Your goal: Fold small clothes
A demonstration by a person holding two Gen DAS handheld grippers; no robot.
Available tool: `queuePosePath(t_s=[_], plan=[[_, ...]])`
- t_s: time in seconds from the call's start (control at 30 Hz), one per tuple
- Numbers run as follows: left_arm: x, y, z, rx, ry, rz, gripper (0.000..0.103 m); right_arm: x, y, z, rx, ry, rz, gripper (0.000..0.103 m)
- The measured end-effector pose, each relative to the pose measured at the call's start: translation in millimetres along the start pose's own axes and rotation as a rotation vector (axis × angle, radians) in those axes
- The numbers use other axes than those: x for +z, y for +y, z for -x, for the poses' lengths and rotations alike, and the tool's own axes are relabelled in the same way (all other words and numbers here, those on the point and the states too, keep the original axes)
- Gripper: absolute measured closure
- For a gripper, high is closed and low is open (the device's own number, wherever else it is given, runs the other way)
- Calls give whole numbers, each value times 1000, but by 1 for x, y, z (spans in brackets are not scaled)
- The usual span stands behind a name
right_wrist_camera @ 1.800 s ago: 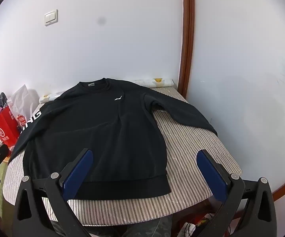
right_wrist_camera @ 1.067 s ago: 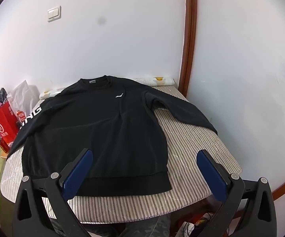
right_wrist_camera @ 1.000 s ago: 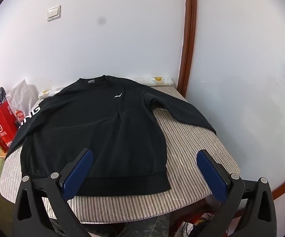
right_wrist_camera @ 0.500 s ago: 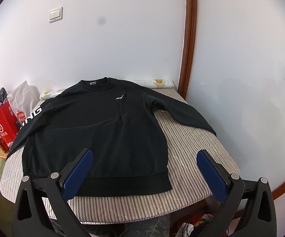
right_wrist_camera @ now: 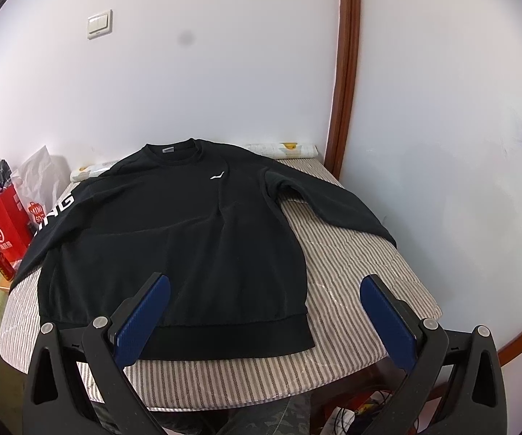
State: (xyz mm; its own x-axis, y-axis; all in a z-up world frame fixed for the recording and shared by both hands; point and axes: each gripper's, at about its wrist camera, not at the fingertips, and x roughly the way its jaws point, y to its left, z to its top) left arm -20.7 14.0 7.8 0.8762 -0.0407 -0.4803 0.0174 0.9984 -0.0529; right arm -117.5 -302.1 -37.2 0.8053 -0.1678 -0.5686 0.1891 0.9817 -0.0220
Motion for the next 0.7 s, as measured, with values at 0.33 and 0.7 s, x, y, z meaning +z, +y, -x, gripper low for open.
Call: queuePosePath(t_s=[0.33, 0.7], plan=[[-2, 1, -4, 3, 10, 3, 0, -1, 0, -2, 0, 3, -2, 0], [-2, 2, -5, -1, 9, 8, 0, -3, 3, -5, -2, 5, -1, 0]])
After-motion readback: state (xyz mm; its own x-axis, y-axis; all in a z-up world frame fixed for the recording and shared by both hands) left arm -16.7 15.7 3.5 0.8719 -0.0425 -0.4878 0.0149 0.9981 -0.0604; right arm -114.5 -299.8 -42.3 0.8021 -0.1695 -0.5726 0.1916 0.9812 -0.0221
